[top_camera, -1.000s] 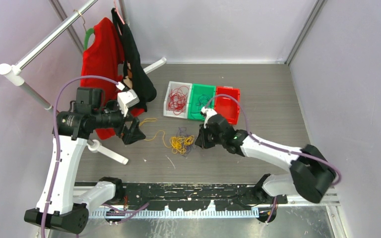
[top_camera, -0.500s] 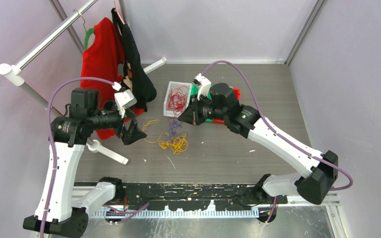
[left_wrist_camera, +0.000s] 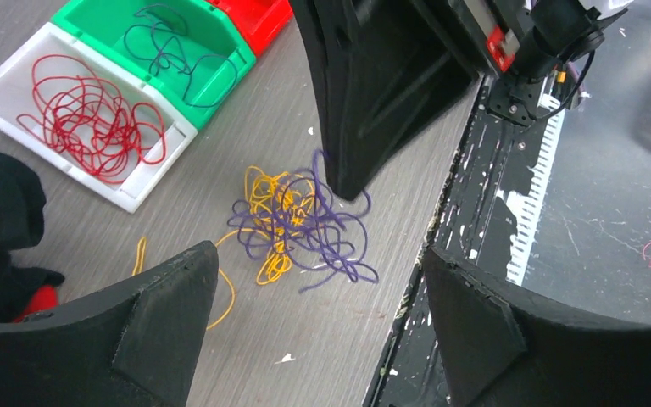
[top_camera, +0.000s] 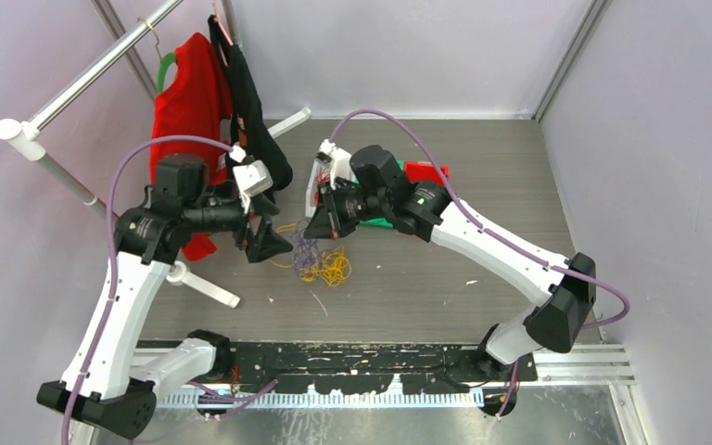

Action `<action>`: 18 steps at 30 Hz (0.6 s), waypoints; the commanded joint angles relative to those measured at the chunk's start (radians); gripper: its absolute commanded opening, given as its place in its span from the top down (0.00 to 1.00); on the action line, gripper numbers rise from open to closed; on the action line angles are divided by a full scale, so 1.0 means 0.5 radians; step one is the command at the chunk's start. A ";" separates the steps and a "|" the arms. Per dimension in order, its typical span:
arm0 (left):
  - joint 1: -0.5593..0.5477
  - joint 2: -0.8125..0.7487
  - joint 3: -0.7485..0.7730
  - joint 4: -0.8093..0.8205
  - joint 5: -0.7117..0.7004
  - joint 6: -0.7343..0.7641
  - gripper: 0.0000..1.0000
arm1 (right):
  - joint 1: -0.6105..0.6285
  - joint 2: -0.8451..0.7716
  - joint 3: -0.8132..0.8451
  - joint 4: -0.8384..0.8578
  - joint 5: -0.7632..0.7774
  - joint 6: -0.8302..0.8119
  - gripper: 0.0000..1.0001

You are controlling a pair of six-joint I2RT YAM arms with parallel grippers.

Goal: Untangle the cables
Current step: Untie the cable.

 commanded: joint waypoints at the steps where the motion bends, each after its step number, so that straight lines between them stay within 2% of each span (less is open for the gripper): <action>1: -0.053 0.032 0.012 0.217 0.063 -0.137 0.11 | 0.053 0.008 0.116 -0.067 -0.045 -0.061 0.99; 7: -0.051 0.027 -0.035 0.167 0.278 -0.137 0.12 | 0.074 -0.007 0.114 -0.083 -0.072 -0.092 0.99; 14: -0.053 0.104 -0.068 0.182 0.396 -0.254 0.29 | 0.081 -0.051 0.071 -0.024 -0.093 -0.058 0.99; 18: -0.051 0.110 -0.114 0.314 0.326 -0.366 0.41 | 0.081 -0.090 0.038 0.042 -0.118 -0.019 0.99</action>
